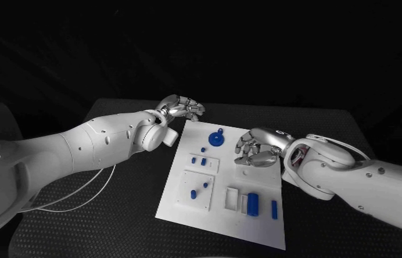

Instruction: Assemble the parts on the task board

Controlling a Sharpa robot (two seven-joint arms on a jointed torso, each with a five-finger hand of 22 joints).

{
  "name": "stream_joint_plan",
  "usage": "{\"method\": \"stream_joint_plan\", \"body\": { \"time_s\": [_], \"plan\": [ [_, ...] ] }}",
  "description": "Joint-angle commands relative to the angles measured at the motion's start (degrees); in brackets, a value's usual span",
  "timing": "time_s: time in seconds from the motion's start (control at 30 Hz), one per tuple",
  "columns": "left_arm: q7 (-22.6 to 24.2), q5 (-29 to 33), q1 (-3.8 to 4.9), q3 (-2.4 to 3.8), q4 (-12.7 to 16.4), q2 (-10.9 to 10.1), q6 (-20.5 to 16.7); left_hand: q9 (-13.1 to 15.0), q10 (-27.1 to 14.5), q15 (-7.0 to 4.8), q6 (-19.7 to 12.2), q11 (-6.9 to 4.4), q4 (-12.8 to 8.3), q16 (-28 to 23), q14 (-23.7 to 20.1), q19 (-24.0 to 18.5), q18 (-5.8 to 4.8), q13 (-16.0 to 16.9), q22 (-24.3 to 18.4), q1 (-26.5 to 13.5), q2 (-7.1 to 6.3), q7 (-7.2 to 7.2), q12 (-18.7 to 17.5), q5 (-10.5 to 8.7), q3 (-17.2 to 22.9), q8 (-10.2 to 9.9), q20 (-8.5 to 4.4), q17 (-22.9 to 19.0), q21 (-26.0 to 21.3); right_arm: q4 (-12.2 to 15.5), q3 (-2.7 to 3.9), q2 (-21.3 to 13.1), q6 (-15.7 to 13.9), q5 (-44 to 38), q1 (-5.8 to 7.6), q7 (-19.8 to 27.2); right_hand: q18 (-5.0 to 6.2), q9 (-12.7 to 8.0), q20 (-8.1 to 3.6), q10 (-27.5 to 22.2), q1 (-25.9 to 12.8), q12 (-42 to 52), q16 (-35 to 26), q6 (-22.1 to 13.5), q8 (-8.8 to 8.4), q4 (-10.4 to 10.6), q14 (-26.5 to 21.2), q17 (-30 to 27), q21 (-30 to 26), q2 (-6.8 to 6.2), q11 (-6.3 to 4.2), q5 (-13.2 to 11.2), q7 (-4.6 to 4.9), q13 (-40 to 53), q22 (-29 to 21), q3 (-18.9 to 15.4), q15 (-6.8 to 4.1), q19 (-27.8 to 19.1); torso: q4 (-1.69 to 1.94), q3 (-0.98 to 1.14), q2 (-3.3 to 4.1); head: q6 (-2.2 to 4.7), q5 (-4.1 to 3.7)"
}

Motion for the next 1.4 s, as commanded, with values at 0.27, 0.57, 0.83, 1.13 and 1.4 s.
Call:
{"method": "stream_joint_plan", "body": {
  "time_s": [0.27,0.57,0.83,1.13,1.4],
  "plan": [
    [0.55,0.93,-0.27,-0.21,0.2,-0.48,0.92,-0.08,-0.43,0.11,-0.47,0.05,0.33,-0.29,-0.05,0.03,1.07,0.06,0.67,-0.52,0.17,0.08,0.15,0.1,0.02,0.3,0.34,0.11,-0.38,2.04,-0.15,-6.49,12.46,18.97,0.39,-11.97,0.35,2.02,-2.29,-8.24,-2.62,28.35,2.27,-0.06,-0.04,2.95,2.89,2.5,1.54,-0.72,-1.95,-1.3,-1.76,24.34,1.14,-0.4,-2.07,3.82,-0.92,0.56,-1.25,0.03,-2.45],
    [0.51,0.93,-0.27,-0.24,1.57,-1.12,0.93,-0.09,-0.41,0.11,-0.46,0.04,0.31,-0.31,-0.03,0.02,1.07,0.07,0.7,-0.5,0.1,0.06,0.17,0.1,0.0,0.33,0.34,0.16,-0.4,4.62,-2.31,-8.95,16.41,23.29,0.4,-18.68,0.35,3.48,-3.23,-9.62,-7.2,36.5,5.37,0.79,0.33,7.09,2.97,6.18,3.32,-0.68,-2.72,-1.33,-2.42,32.06,1.33,-0.91,-2.76,4.3,-1.2,1.09,-2.02,-0.93,-2.93],
    [0.5,0.93,-0.29,-0.42,1.93,-0.87,0.93,-0.09,-0.41,0.11,-0.45,0.04,0.35,-0.34,-0.03,0.02,1.06,0.07,0.72,-0.54,0.09,0.06,0.18,0.1,-0.02,0.36,0.34,0.2,-0.41,6.03,-5.01,-7.99,15.94,23.79,0.38,-22.8,0.35,4.85,-4.01,-9.3,-10.76,38.68,7.9,1.85,0.98,9.88,2.84,9.12,4.95,-1.82,-3.23,-1.38,-3.0,34.54,1.36,-1.69,-3.21,4.85,-1.51,0.94,-2.39,-2.01,-3.74],
    [0.45,0.93,-0.29,-0.67,2.36,-0.57,1.08,-0.1,-0.42,0.12,-0.47,0.04,0.41,-0.39,-0.04,0.02,1.05,0.08,0.75,-0.61,0.11,0.06,0.18,0.1,-0.05,0.38,0.35,0.25,-0.44,4.1,-6.51,-5.32,13.96,23.92,-0.71,-25.71,0.35,5.62,-4.44,-8.93,-12.46,39.72,8.82,1.99,0.93,11.76,2.57,10.71,6.15,-1.73,-3.4,-1.37,-3.17,36.07,1.33,-1.49,-3.36,4.71,-1.49,0.53,-2.7,-3.46,-4.57],
    [0.43,0.93,-0.29,-0.71,2.65,-0.53,1.13,-0.11,-0.45,0.14,-0.5,0.05,0.48,-0.44,-0.07,0.01,1.04,0.08,0.77,-0.69,0.1,0.07,0.17,0.1,-0.09,0.39,0.36,0.3,-0.47,2.66,-6.5,-3.07,13.77,22.58,-2.86,-25.91,0.35,5.75,-4.46,-8.99,-12.8,39.82,8.84,1.96,0.85,12.07,2.53,10.92,6.35,-1.79,-3.4,-1.37,-3.17,36.35,1.31,-1.49,-3.36,4.59,-1.51,0.52,-2.69,-3.62,-4.88]
  ]
}}
